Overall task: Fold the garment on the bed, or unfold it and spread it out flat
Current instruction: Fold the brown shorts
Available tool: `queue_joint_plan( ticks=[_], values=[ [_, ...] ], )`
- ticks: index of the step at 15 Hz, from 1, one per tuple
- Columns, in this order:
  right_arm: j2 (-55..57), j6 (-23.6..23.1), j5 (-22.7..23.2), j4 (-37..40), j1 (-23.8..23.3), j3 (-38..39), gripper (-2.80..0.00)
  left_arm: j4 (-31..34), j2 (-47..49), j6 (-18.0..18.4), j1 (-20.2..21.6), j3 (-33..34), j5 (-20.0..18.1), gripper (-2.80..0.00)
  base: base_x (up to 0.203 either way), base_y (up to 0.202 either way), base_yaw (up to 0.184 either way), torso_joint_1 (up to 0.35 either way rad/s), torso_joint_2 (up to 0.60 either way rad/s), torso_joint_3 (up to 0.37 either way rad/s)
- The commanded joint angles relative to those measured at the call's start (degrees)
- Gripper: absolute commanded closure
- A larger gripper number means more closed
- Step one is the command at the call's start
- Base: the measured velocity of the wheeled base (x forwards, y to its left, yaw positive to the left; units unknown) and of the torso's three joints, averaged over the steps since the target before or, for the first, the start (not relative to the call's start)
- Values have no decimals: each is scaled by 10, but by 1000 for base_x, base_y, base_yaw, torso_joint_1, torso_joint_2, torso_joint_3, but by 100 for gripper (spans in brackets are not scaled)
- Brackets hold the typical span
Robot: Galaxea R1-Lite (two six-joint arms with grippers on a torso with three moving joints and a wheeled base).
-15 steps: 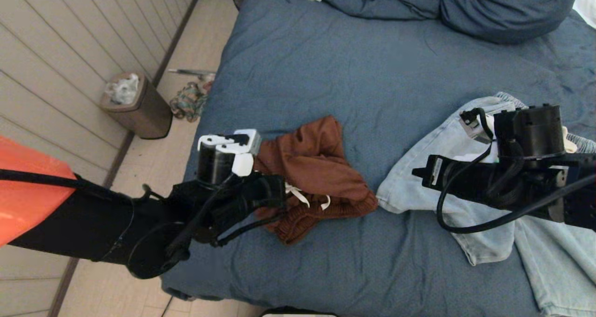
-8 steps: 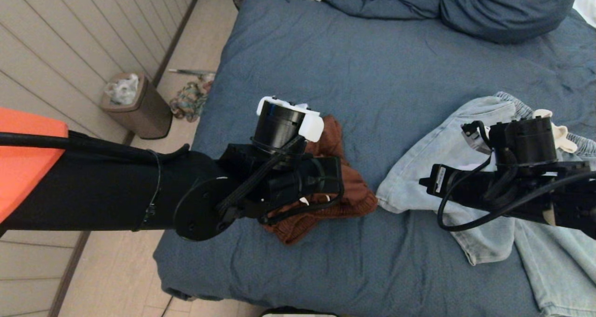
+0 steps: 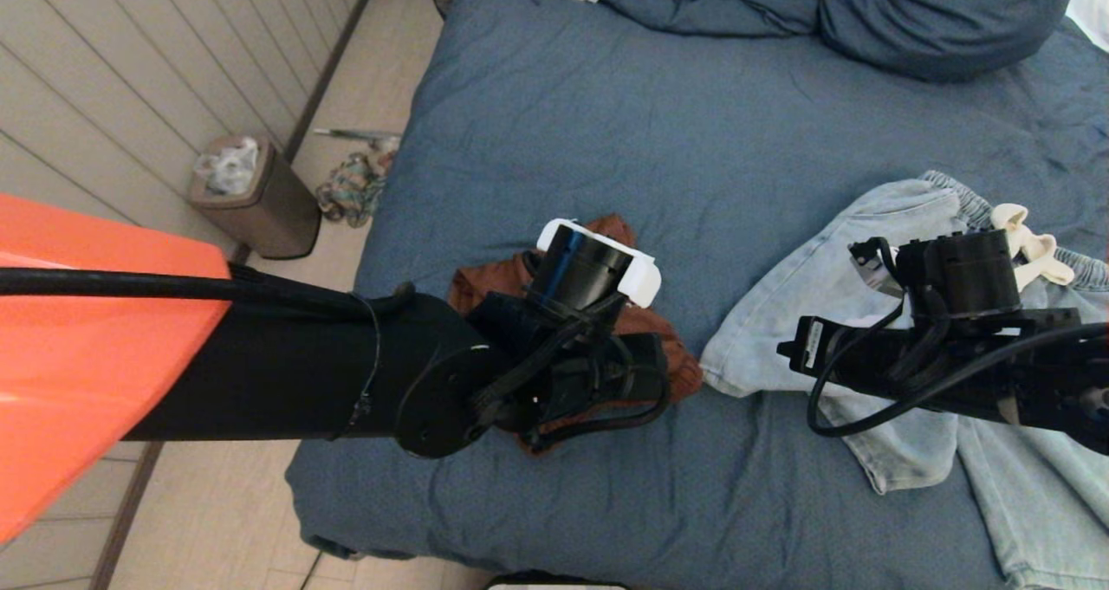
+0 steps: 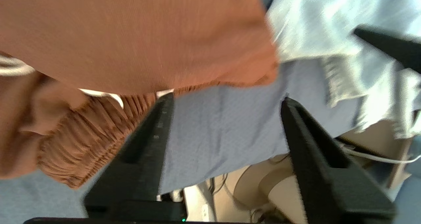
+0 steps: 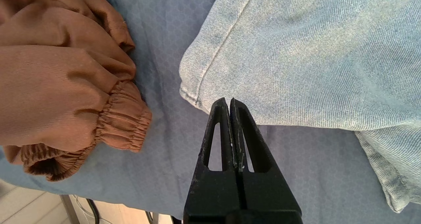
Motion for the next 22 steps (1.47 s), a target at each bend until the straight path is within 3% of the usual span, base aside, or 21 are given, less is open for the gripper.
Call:
queue_joint_plan(
  ticks=[1,3,6,16,17,22],
  values=[
    [2,2,0,-1,0,1,0,0,29,-5,-3,-4,2,-280,0,0,0,0,0,0],
    [7,1,0,-1,0,1,0,5,34,-27,-2,-2,6,-280,0,0,0,0,0,0],
    [15,1,0,-1,0,1,0,10,38,-30,-1,-12,6,-280,0,0,0,0,0,0],
    [32,3,2,-1,1,1,0,9,91,-31,91,-90,10,-280,0,0,0,0,0,0],
    [35,3,2,-2,1,1,0,12,87,-31,91,-93,10,0,0,0,0,0,0,0],
    [39,2,4,-8,1,4,0,13,53,-30,96,-84,18,0,0,0,0,0,0,0]
  ],
)
